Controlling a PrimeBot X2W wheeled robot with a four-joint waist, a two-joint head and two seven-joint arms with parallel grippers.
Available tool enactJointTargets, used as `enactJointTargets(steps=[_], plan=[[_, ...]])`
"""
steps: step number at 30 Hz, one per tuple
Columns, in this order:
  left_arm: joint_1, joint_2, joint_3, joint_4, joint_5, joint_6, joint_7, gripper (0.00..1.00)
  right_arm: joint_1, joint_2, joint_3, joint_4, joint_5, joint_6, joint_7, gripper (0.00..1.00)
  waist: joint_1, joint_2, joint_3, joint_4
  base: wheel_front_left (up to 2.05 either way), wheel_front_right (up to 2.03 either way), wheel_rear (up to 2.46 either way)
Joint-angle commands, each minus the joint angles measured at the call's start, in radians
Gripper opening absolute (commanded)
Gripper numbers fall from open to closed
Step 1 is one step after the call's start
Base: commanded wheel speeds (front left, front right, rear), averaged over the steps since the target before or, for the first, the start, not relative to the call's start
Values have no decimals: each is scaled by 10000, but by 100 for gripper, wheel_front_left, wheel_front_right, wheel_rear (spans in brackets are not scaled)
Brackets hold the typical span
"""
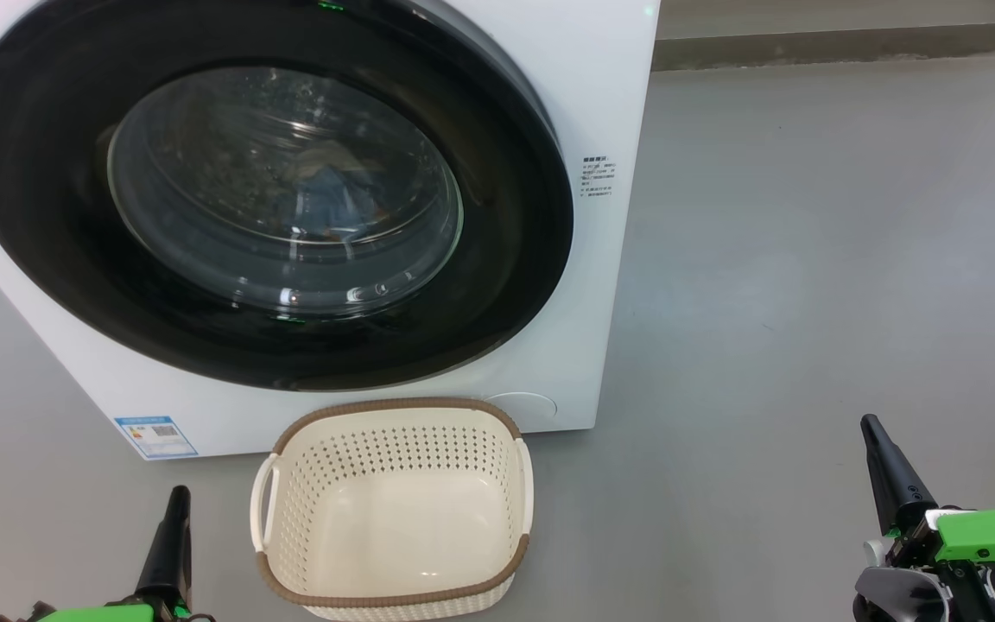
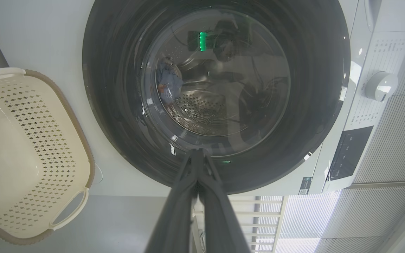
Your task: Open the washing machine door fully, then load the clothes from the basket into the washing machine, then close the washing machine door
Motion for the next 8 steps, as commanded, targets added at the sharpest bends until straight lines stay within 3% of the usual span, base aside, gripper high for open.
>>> enactJointTargets(steps=[1, 8], plan=[[-461, 89, 325, -312, -68, 4, 71, 0, -423, -93, 184, -301, -12, 16, 73, 0, 0, 0, 0, 0, 0, 0, 0], [-461, 89, 325, -312, -69, 4, 71, 0, -423, -93, 183, -301, -12, 16, 74, 0, 0, 0, 0, 0, 0, 0, 0]])
